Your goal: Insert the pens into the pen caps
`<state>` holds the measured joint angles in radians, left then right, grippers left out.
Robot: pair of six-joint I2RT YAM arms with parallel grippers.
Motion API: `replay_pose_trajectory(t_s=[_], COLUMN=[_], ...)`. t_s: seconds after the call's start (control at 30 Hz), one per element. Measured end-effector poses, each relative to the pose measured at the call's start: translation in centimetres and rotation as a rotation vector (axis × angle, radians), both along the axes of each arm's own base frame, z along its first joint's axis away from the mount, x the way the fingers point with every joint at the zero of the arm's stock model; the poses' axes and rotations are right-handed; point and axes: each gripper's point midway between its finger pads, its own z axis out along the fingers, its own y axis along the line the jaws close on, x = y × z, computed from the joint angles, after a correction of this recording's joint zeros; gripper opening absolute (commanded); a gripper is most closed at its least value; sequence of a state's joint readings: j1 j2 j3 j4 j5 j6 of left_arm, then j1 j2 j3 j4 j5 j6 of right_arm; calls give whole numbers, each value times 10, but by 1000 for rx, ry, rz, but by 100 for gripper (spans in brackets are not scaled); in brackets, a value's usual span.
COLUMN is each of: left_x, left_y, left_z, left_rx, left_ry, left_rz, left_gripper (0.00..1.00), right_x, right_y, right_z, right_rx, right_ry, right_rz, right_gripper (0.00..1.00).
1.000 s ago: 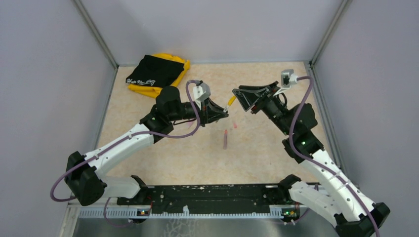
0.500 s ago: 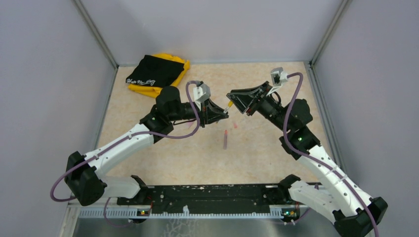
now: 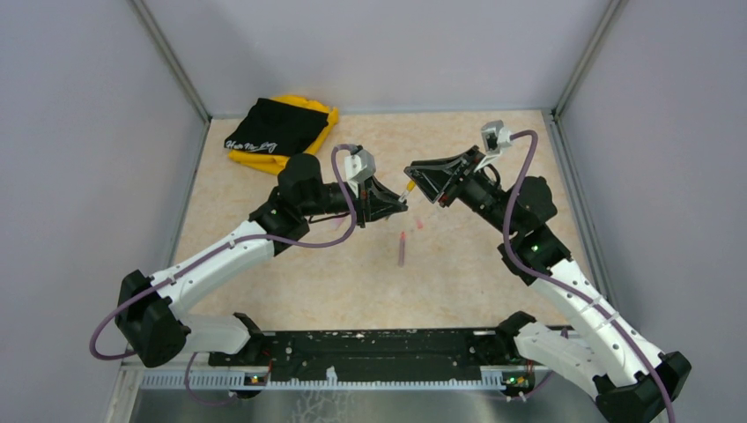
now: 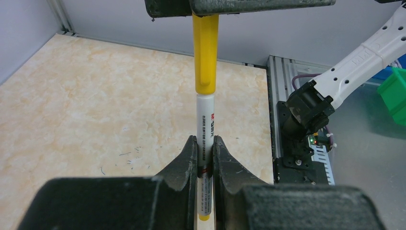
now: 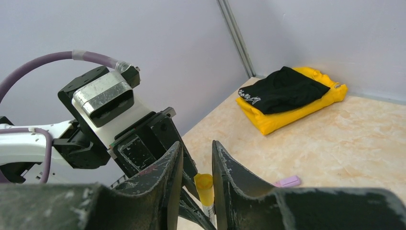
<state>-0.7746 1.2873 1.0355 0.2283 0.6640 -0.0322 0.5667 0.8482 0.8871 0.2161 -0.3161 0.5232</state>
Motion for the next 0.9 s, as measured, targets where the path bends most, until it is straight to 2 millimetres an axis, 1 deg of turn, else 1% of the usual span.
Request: replay_pose_trajectory(t_s=[0.4, 0.57, 0.8, 0.9], left_x=[0, 0, 0, 0], left_y=[0, 0, 0, 0], left_z=[0, 0, 0, 0], left_rx=[0, 0, 0, 0], left_ry=[0, 0, 0, 1], left_rz=[0, 1, 2, 3], left_gripper=[0, 0, 0, 0], right_x=[1, 2, 3, 3], right_y=[0, 0, 1, 1], right_z=[-3, -8, -14, -14], right_rx=[-9, -24, -35, -35], right_ry=[0, 14, 26, 25], right_rz=[-3, -6, -8, -8], right_gripper=[27, 26, 18, 12])
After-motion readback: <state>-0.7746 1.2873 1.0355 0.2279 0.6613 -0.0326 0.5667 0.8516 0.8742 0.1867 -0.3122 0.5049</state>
